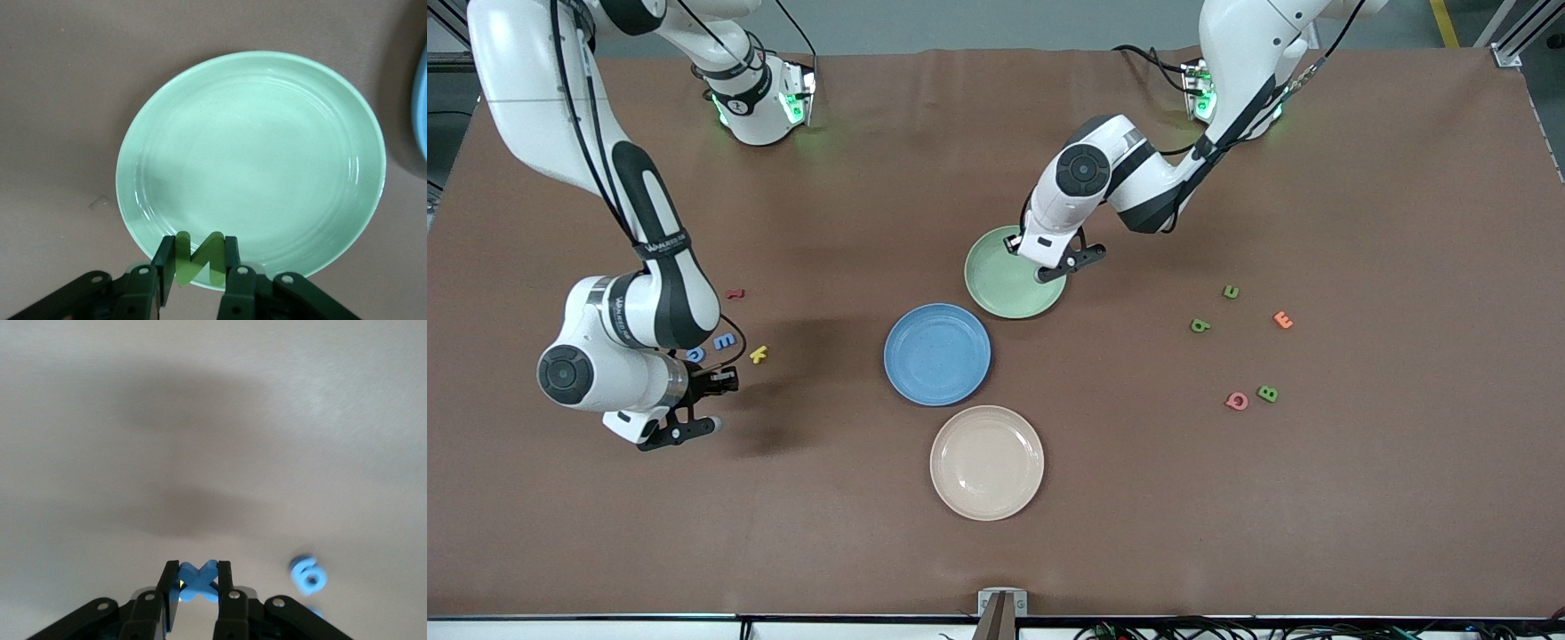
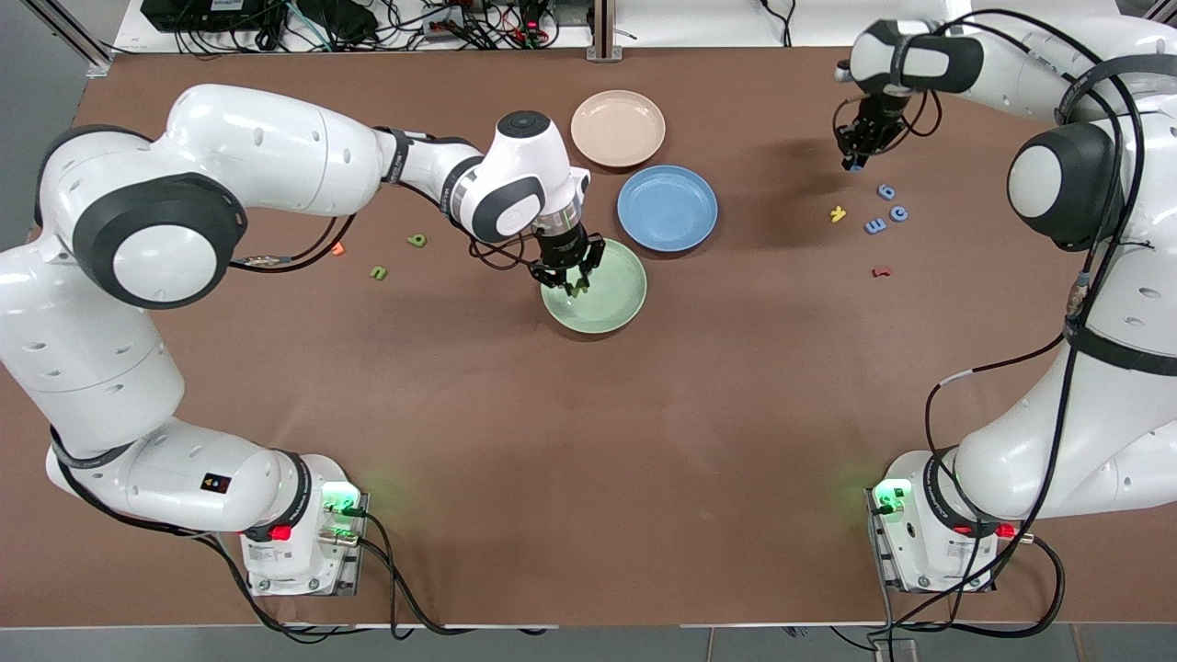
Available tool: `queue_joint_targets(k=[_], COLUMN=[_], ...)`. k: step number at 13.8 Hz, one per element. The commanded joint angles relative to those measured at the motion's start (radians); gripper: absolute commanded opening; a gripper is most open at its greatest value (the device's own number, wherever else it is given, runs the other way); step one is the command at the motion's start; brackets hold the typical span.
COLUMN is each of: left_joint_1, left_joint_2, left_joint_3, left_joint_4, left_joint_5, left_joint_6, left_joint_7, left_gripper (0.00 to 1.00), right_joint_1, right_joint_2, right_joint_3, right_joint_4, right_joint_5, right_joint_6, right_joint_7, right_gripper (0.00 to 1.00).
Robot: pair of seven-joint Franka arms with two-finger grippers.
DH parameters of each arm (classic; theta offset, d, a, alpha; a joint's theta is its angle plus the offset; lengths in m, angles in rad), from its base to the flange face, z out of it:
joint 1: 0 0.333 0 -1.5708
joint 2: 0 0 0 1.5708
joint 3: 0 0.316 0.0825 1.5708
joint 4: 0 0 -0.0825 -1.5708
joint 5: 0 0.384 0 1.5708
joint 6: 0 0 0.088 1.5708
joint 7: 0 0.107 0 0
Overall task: Sort letters by color into matching plates
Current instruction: 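Carry the green N to the green plate and release with the left gripper, then set blue x on blue plate with the right gripper while the left gripper returns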
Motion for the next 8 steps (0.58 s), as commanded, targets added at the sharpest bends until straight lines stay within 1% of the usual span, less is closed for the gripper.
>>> queue_joint_targets(k=[1,3,4,5,6,8], left_joint_1=[-0.017,-0.029,-0.04,-0.054,-0.063,-0.063], left_joint_2=[0.058,0.078,0.084,0.084,0.084,0.083], left_joint_3=[0.005,0.01,0.026,0.04,0.059,0.071], left_joint_4=[0.058,0.076,0.084,0.086,0.087,0.098], left_joint_5=[0.018,0.018,0.018,0.018,0.018,0.018], left_joint_6=[0.003,0.003,0.003,0.003,0.003,0.003], left_joint_7=[-0.026,-0.041,-0.042,-0.041,-0.042,-0.042], left_gripper=[0.14,0.16,0.19,0.25,0.4,1.0], right_joint_1=[0.098,0.2,0.256,0.302,0.336,0.392], right_joint_2=[-0.066,-0.083,-0.084,-0.081,-0.077,-0.071], right_joint_3=[-0.001,0.001,0.002,0.002,0.004,0.004], right_joint_4=[0.006,0.004,0.001,0.002,0.003,0.001], right_joint_5=[0.001,0.003,0.004,0.007,0.018,0.045], right_joint_6=[-0.11,-0.152,-0.151,-0.145,-0.134,-0.077], right_joint_7=[0.195,0.417,0.529,0.612,0.675,0.751], right_gripper=[0.14,0.14,0.14,0.14,0.14,0.14])
